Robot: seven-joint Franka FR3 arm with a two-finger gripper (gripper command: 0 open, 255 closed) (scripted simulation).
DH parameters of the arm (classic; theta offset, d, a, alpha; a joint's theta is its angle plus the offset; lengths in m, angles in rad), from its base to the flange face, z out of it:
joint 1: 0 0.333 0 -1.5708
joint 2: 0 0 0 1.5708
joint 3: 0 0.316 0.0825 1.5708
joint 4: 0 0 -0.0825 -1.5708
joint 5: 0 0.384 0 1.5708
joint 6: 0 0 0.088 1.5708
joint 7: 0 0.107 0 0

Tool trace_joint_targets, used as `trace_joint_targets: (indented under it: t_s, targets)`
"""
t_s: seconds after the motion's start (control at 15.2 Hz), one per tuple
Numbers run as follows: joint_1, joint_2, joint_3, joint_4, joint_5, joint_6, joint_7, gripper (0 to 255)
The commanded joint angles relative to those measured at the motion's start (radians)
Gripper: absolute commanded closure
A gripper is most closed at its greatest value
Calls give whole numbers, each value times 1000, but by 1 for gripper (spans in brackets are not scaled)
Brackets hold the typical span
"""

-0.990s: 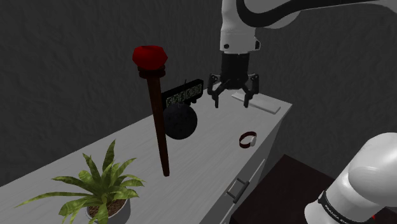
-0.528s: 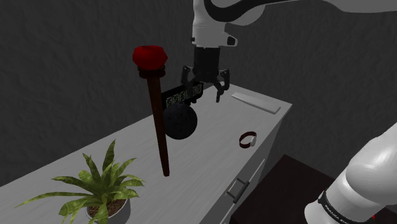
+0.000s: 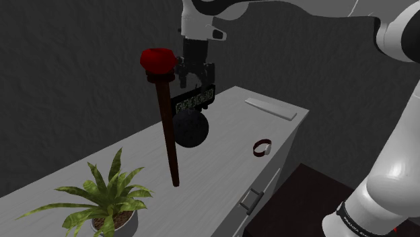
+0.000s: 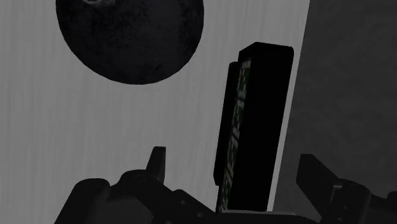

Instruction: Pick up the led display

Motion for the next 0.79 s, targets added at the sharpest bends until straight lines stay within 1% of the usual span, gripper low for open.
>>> trace_joint_targets:
  t_s: [0.0, 0.46, 0.59, 0.66, 0.73]
  targets:
    - [18, 61, -4, 69, -34, -4, 81, 0]
    - [11, 47, -9, -49, -25, 102, 66, 0]
    - [12, 47, -10, -49, -25, 102, 66, 0]
    - [11, 44, -11, -53, -23, 103, 64, 255]
    - [19, 46, -6, -56, -25, 108, 76, 255]
